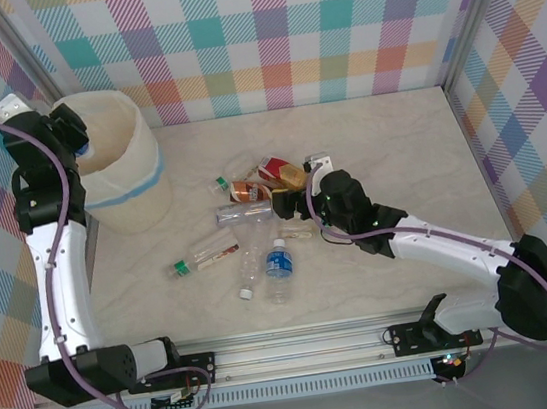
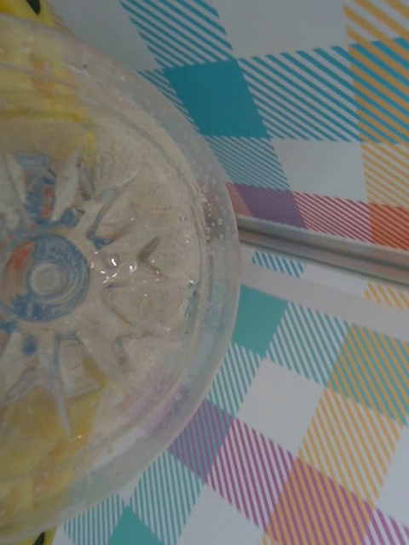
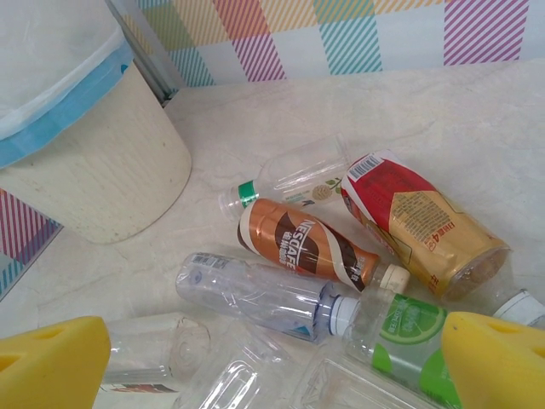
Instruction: Put the plastic bottles in the bin
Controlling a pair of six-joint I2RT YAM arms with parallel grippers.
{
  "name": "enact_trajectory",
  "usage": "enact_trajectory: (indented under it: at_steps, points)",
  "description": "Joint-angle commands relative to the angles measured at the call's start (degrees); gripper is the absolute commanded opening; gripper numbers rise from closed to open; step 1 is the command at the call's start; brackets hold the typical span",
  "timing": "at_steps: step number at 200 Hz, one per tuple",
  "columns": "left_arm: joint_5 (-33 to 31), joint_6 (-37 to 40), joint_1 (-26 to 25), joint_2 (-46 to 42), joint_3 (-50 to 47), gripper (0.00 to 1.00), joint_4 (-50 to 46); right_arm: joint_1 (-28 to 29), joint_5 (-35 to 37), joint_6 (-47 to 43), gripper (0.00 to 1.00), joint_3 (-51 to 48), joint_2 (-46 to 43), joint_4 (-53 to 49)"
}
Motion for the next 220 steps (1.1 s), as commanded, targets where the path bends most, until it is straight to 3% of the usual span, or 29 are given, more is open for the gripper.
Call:
enact_trajectory:
  at_steps: [1,28,42,62,82,130,153,220]
  points:
    - [-2.01,2.38,2.22,3.61,2.92,0.60,-2.15,0.21,0.93,0.94,1.00,-0.62,-1.30,-0.14]
    - [-3.92,2.00,3.99,7.39,4.45,0.61,-3.46,0.21,1.00,1.11,1.00,-0.46,-1.46,-0.53]
    - [-8.35,0.90,4.39,8.87,5.04,0.65,-5.26,0.21,0.93,1.19,1.00,-0.29,-1.47,-0.85]
    - [-15.49,-1.91,5.03,11.68,7.81,0.75,-11.25,0.21,0.93,1.60,1.00,-0.40,-1.42,-1.07]
    - [-17.84,-2.76,5.59,13.76,9.64,0.86,-14.80,0.26,0.93,1.83,1.00,-0.44,-1.35,-1.21]
    - [-12.95,-4.40,5.62,14.03,10.62,1.00,-17.59,0.21,0.99,1.97,1.00,-0.28,-1.55,-1.63]
    - [-9.16,-5.69,5.02,11.99,10.15,1.00,-18.47,0.21,2.00,3.49,1.00,-0.53,-1.62,-2.83]
    - [-4.43,-8.87,-5.51,1.07,-1.43,1.00,-15.01,0.20,7.62,11.67,1.00,-1.84,-3.24,-2.67]
